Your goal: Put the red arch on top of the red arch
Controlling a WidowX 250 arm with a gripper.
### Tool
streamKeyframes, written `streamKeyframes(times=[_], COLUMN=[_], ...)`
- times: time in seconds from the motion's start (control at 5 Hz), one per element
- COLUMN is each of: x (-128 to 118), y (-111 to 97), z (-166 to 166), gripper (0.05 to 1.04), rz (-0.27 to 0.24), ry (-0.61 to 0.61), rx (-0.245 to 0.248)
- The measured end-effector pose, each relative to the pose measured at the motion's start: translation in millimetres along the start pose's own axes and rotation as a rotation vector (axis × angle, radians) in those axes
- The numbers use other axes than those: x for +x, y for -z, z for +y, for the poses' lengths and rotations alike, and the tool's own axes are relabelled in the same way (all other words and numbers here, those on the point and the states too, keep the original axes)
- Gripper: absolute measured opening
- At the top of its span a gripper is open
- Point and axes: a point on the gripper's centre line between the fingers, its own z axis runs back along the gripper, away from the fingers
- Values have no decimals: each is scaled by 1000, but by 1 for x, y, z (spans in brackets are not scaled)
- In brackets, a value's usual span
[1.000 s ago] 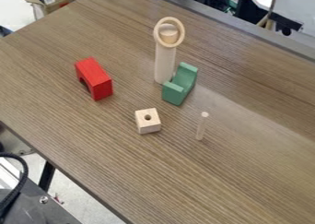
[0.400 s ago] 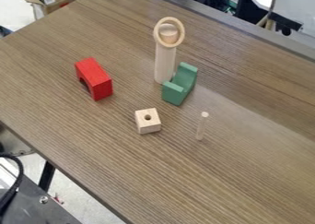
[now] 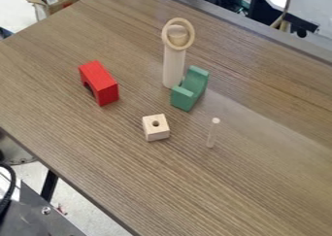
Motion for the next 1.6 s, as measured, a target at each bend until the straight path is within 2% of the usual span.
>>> streamKeyframes(times=[0.2, 0.4, 0.6, 0.8, 1.2, 1.4, 1.6], x=[-6, -9, -5, 1, 26, 38, 42], y=[20, 31, 44, 61, 104, 119, 134], z=[26, 48, 55, 54, 53, 58, 63], gripper=[564, 564, 564, 564, 564, 563, 564], rz=[19, 22, 11, 28, 79, 82, 103], ry=[-39, -86, -127, -148, -121, -97, -81], rx=[-52, -74, -70, -34, -12, -58, -71])
